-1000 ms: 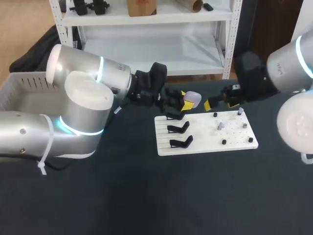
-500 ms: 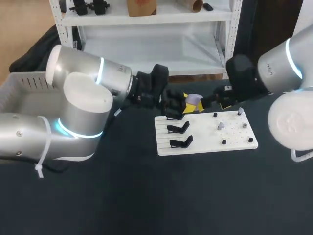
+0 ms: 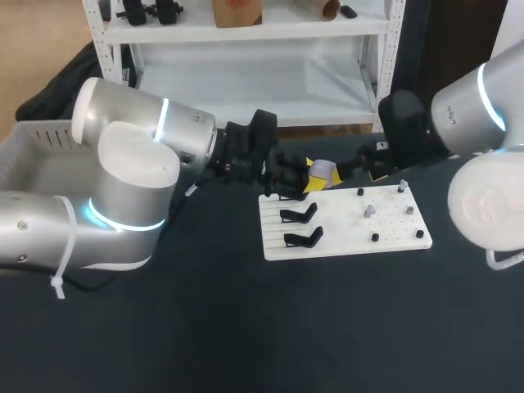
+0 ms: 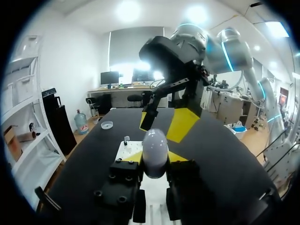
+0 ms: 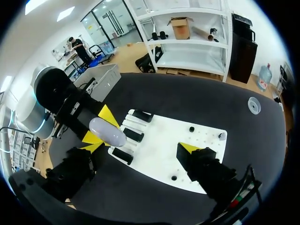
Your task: Pick up each earbud case from the left stands, insert the matching earbuds, close the lid, and place the case in the box.
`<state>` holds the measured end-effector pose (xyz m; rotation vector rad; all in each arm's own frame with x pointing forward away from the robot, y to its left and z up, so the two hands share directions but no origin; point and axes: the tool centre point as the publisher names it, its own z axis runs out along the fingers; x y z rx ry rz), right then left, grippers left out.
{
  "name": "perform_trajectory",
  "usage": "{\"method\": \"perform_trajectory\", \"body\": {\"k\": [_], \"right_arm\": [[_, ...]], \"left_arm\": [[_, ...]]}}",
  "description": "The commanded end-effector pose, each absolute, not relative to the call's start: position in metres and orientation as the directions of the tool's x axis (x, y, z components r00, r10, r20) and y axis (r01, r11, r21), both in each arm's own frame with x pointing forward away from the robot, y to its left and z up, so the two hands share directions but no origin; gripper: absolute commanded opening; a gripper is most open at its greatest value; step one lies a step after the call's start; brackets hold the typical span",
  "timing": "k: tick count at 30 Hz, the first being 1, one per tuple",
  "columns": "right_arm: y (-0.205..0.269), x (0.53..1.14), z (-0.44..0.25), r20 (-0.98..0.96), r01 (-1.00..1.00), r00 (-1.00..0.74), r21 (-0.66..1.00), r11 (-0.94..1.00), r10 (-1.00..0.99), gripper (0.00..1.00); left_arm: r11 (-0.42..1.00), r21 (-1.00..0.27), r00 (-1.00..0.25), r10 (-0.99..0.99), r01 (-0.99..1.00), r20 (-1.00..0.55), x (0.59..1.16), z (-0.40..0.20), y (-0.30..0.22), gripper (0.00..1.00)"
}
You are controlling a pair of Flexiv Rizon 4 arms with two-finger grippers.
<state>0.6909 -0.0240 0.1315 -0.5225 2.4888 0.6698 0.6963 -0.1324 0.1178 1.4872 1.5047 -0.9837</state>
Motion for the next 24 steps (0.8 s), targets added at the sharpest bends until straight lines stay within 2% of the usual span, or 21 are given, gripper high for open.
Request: {"method": "perform_trajectory", "body": {"k": [1, 11, 18, 24], "right_arm": [[-0.023, 0.694, 0.132, -0.560, -0.477, -0.796, 0.350, 0.806, -0.228, 1.00], [-0.035, 0.699, 0.146, -0.581, -0.491, -0.775, 0.310, 0.814, -0.246, 1.00], [-0.080, 0.704, 0.138, -0.556, -0.508, -0.758, 0.179, 0.842, -0.340, 1.00], [-0.114, 0.710, 0.128, -0.490, -0.488, -0.783, 0.102, 0.867, -0.384, 1.00]], "left_arm": [[0.008, 0.003, 0.000, 0.384, 1.000, -0.923, 0.692, 0.118, -0.130, 0.00], [-0.001, -0.030, -0.027, 0.387, 1.000, -0.922, 0.690, 0.108, -0.128, 0.00], [0.042, -0.072, -0.079, 0.219, 0.997, -0.973, 0.692, 0.123, -0.101, 0.00], [0.076, -0.040, -0.049, 0.114, 0.996, -0.992, 0.695, 0.148, -0.092, 0.00]]}}
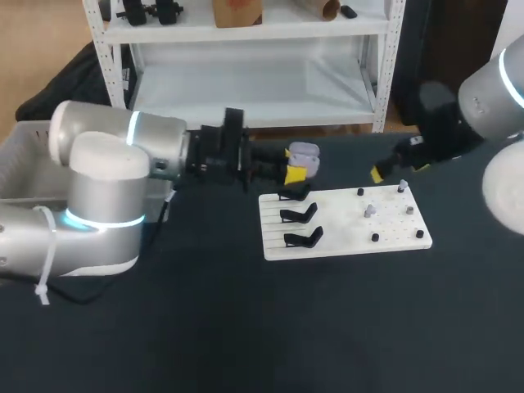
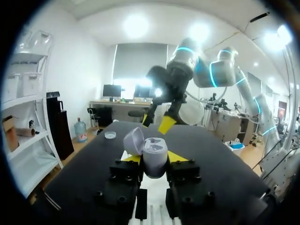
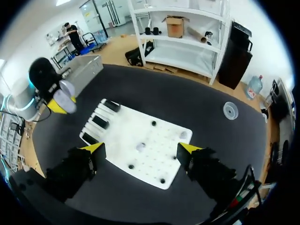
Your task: Pick up each earbud case from the left stands, insert the matching earbuds, close the lid, and place the case in the box.
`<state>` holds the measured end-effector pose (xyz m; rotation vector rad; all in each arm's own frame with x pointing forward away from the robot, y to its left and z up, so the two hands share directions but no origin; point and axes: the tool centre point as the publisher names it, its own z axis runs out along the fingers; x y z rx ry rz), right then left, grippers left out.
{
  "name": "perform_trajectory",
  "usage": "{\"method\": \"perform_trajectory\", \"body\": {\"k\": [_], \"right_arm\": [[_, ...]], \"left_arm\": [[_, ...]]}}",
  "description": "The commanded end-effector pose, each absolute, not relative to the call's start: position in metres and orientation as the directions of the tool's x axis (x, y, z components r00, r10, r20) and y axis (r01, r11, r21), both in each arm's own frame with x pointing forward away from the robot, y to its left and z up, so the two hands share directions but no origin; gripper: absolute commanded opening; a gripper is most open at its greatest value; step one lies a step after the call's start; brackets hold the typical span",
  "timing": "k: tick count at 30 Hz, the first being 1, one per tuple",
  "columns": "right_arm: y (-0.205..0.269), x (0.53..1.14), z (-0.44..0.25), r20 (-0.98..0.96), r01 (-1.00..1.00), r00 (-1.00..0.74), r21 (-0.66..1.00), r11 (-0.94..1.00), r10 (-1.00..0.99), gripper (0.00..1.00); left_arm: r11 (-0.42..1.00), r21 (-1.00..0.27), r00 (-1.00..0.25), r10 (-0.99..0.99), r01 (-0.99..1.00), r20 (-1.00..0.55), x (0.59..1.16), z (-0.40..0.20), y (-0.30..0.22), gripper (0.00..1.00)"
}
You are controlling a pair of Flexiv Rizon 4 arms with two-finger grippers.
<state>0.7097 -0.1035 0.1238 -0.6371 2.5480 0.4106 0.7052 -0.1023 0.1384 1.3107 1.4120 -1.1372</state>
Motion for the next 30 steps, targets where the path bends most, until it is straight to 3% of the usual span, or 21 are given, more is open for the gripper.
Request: {"method": "perform_trajectory", "body": {"k": [1, 12, 30], "right_arm": [[-0.117, 0.711, 0.128, -0.484, -0.486, -0.785, 0.095, 0.869, -0.386, 1.00], [-0.132, 0.714, 0.120, -0.448, -0.503, -0.754, -0.075, 0.861, -0.480, 1.00], [-0.132, 0.714, 0.120, -0.448, -0.503, -0.754, -0.075, 0.861, -0.480, 1.00]], "left_arm": [[0.073, -0.039, -0.047, 0.112, 0.997, -0.993, 0.695, 0.151, -0.093, 0.00], [0.051, -0.014, -0.016, 0.040, 0.999, -0.999, 0.684, 0.165, -0.084, 0.00], [0.057, -0.004, -0.007, 0.054, 0.998, -0.999, 0.681, 0.167, -0.083, 0.00]]}}
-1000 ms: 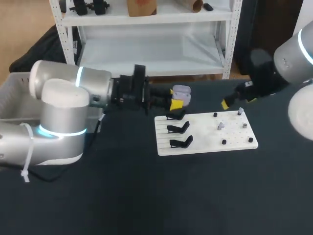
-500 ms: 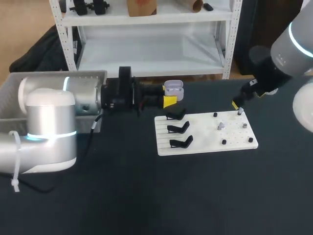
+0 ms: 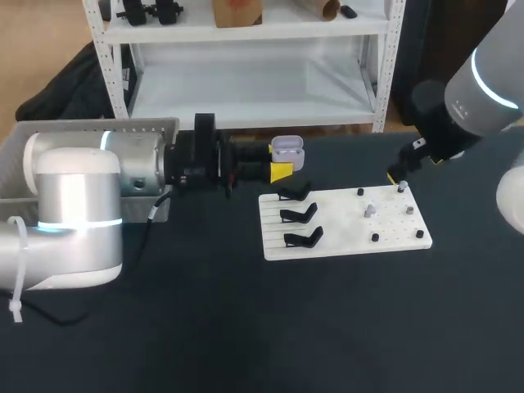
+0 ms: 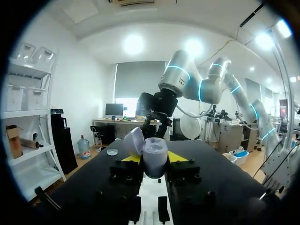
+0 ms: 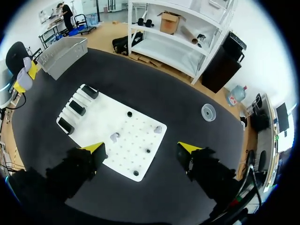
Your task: Pick up each earbud case from the left stands, insert the matching earbuds, close the lid, and place the case in the box.
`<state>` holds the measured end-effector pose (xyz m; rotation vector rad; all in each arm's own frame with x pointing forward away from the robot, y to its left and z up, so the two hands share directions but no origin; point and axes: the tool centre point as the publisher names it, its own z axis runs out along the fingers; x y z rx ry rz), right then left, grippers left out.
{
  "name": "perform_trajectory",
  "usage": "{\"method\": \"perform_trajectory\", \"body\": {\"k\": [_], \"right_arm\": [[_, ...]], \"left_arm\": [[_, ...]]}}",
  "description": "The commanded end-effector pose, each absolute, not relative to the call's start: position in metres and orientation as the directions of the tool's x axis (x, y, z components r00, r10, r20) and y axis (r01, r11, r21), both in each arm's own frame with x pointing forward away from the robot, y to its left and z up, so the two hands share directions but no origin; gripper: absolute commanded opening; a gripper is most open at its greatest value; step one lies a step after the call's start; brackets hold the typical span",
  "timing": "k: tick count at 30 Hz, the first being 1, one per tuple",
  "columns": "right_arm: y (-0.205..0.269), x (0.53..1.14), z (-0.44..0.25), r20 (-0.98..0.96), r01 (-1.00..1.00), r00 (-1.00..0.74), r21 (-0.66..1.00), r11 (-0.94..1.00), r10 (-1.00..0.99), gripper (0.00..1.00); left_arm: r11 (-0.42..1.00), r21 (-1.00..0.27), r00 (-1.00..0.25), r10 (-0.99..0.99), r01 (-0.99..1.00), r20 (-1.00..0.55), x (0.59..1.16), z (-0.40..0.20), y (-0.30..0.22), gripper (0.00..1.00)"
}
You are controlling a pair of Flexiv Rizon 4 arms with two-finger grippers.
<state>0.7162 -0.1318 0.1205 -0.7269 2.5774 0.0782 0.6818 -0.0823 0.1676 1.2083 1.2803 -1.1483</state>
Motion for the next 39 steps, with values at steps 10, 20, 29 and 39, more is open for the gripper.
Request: {"method": "perform_trajectory", "body": {"k": [10, 20, 29, 39], "right_arm": [[-0.142, 0.720, 0.097, -0.295, -0.596, -0.731, -0.161, 0.786, -0.615, 1.00], [-0.147, 0.748, 0.080, -0.227, -0.605, -0.743, -0.175, 0.777, -0.629, 1.00], [-0.152, 0.760, 0.049, -0.195, -0.582, -0.777, -0.138, 0.801, -0.598, 1.00], [-0.148, 0.764, 0.036, -0.175, -0.562, -0.799, -0.127, 0.818, -0.576, 1.00]], "left_arm": [[0.057, -0.004, -0.007, 0.054, 0.998, -0.999, 0.681, 0.167, -0.083, 0.00], [0.057, -0.004, -0.007, 0.054, 0.998, -0.999, 0.681, 0.167, -0.083, 0.00], [0.057, -0.004, -0.007, 0.054, 0.998, -0.999, 0.681, 0.167, -0.083, 0.00], [0.057, -0.004, -0.007, 0.054, 0.998, -0.999, 0.681, 0.167, -0.083, 0.00]]}}
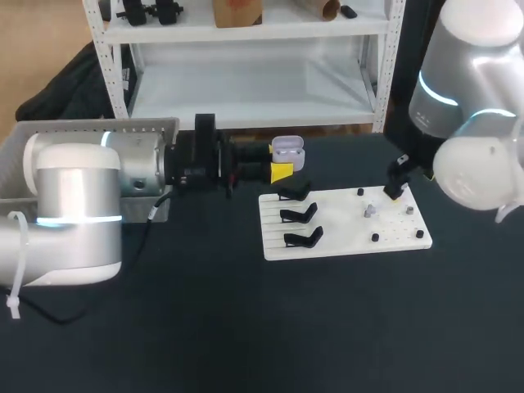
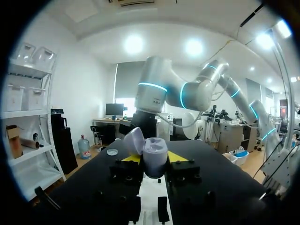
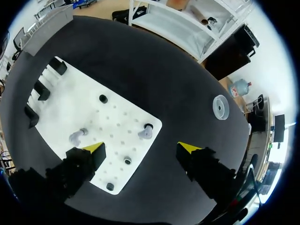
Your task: Pick up each earbud case from the left stands, insert the matching earbuds, close the lid, and place the case in the box.
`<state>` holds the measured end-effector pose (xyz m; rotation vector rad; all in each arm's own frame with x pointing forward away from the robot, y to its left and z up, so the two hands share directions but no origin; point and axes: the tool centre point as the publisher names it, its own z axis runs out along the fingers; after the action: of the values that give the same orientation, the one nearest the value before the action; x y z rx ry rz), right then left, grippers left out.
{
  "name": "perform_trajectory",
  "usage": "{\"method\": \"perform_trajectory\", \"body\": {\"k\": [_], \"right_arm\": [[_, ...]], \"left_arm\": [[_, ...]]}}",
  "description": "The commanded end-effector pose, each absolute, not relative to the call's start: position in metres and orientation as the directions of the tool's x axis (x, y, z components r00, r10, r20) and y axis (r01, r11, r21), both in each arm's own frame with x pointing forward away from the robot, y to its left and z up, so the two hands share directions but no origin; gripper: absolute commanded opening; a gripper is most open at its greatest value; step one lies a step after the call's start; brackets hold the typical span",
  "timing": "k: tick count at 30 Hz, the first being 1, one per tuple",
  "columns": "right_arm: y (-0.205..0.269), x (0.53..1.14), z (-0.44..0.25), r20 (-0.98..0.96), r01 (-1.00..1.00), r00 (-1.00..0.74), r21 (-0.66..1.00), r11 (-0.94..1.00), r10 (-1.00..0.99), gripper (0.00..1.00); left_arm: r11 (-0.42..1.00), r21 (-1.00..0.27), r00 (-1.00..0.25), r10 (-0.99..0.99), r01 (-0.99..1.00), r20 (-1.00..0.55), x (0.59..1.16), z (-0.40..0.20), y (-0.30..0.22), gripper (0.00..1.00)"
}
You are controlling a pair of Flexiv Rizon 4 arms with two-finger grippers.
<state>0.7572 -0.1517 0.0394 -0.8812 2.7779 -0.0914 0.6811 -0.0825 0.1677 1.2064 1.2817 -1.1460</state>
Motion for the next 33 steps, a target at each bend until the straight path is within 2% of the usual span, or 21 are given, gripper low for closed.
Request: {"method": "perform_trajectory", "body": {"k": [1, 3, 5, 7, 10, 17, 22, 29, 30, 33], "right_arm": [[-0.148, 0.764, 0.036, -0.169, -0.563, -0.798, -0.132, 0.816, -0.578, 1.00], [-0.148, 0.765, 0.035, -0.168, -0.560, -0.800, -0.137, 0.817, -0.576, 1.00], [-0.150, 0.766, 0.035, -0.170, -0.557, -0.802, -0.138, 0.819, -0.573, 0.92], [-0.152, 0.767, 0.033, -0.167, -0.545, -0.809, -0.144, 0.826, -0.564, 0.67], [-0.153, 0.770, 0.032, -0.167, -0.534, -0.816, -0.151, 0.832, -0.554, 0.49], [-0.151, 0.772, 0.026, -0.162, -0.536, -0.816, -0.147, 0.832, -0.554, 0.49], [-0.151, 0.772, 0.025, -0.160, -0.533, -0.819, -0.144, 0.834, -0.551, 0.54], [-0.151, 0.773, 0.024, -0.168, -0.512, -0.831, -0.144, 0.847, -0.531, 0.53], [-0.150, 0.773, 0.023, -0.170, -0.508, -0.833, -0.143, 0.849, -0.527, 0.50], [-0.149, 0.774, 0.022, -0.180, -0.485, -0.844, -0.145, 0.862, -0.505, 0.49]], "left_arm": [[0.057, -0.004, -0.007, 0.054, 0.998, -0.999, 0.681, 0.167, -0.083, 0.00], [0.057, -0.004, -0.007, 0.054, 0.998, -0.999, 0.681, 0.167, -0.083, 0.00], [0.057, -0.004, -0.007, 0.054, 0.998, -0.999, 0.681, 0.167, -0.083, 0.00], [0.057, -0.004, -0.007, 0.054, 0.998, -0.999, 0.681, 0.167, -0.083, 0.00], [0.057, -0.004, -0.007, 0.054, 0.998, -0.999, 0.681, 0.167, -0.083, 0.00], [0.057, -0.004, -0.007, 0.054, 0.998, -0.999, 0.681, 0.167, -0.083, 0.00], [0.057, -0.004, -0.007, 0.054, 0.998, -0.999, 0.681, 0.167, -0.083, 0.00], [0.057, -0.004, -0.007, 0.054, 0.998, -0.999, 0.681, 0.167, -0.083, 0.00], [0.057, -0.004, -0.007, 0.054, 0.998, -0.999, 0.681, 0.167, -0.083, 0.00], [0.057, -0.004, -0.007, 0.054, 0.998, -0.999, 0.681, 0.167, -0.083, 0.00]]}}
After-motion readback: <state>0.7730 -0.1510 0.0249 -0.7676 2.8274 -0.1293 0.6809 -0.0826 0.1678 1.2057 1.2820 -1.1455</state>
